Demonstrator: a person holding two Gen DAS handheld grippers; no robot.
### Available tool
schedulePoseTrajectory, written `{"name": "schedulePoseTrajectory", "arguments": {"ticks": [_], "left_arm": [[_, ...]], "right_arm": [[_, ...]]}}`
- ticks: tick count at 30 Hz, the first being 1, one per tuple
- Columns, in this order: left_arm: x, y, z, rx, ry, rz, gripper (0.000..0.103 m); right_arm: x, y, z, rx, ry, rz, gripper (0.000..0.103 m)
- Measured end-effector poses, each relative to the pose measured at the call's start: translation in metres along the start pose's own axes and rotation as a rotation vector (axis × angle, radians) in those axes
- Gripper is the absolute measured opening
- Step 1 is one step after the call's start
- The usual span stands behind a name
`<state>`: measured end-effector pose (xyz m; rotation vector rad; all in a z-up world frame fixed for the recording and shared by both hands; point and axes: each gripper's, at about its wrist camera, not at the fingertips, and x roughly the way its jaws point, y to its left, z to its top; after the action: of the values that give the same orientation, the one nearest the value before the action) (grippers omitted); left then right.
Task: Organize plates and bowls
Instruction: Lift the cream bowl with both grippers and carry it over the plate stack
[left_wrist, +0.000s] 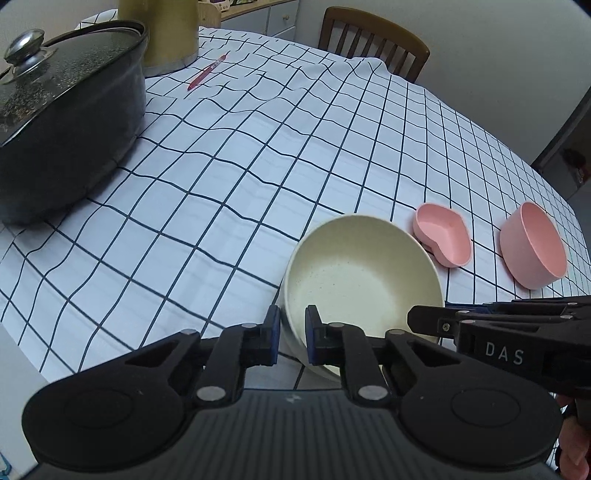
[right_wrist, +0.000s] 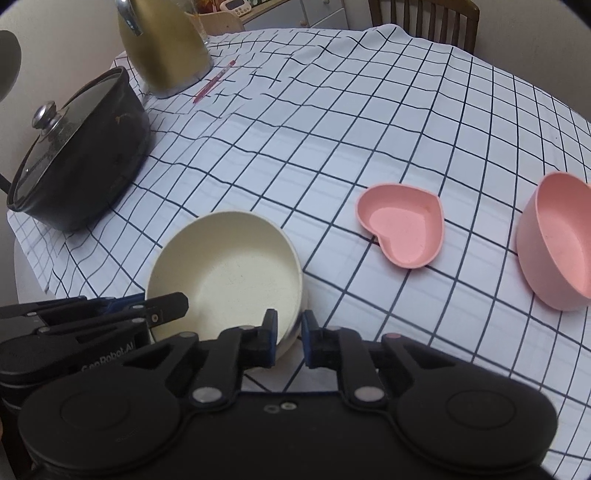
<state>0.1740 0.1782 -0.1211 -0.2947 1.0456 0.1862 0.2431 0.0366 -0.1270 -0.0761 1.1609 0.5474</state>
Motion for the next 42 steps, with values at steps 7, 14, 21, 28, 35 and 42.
{"name": "schedulePoseTrajectory", "arguments": {"ticks": [7, 14, 21, 28, 35, 42], "left_arm": [[-0.022, 0.008, -0.017, 0.013, 0.039, -0.009, 0.013], [-0.039, 0.018, -0.046, 0.029, 0.079, -0.007, 0.013], [-0.044, 0.027, -0.066, 0.034, 0.098, 0.002, 0.013], [-0.044, 0.030, -0.074, 0.046, 0.105, 0.013, 0.013], [-0.044, 0.031, -0.075, 0.046, 0.111, 0.012, 0.013], [-0.048, 0.033, -0.077, 0.053, 0.103, 0.019, 0.013]], "right_arm": [[-0.016, 0.011, -0.021, 0.016, 0.031, 0.012, 0.012], [-0.026, 0.029, -0.050, 0.011, 0.067, 0.022, 0.012], [-0.026, 0.043, -0.071, 0.001, 0.096, 0.025, 0.012], [-0.024, 0.049, -0.078, -0.006, 0.112, 0.020, 0.013], [-0.024, 0.051, -0.077, -0.002, 0.114, 0.019, 0.016], [-0.028, 0.049, -0.077, 0.003, 0.104, 0.019, 0.023]]}}
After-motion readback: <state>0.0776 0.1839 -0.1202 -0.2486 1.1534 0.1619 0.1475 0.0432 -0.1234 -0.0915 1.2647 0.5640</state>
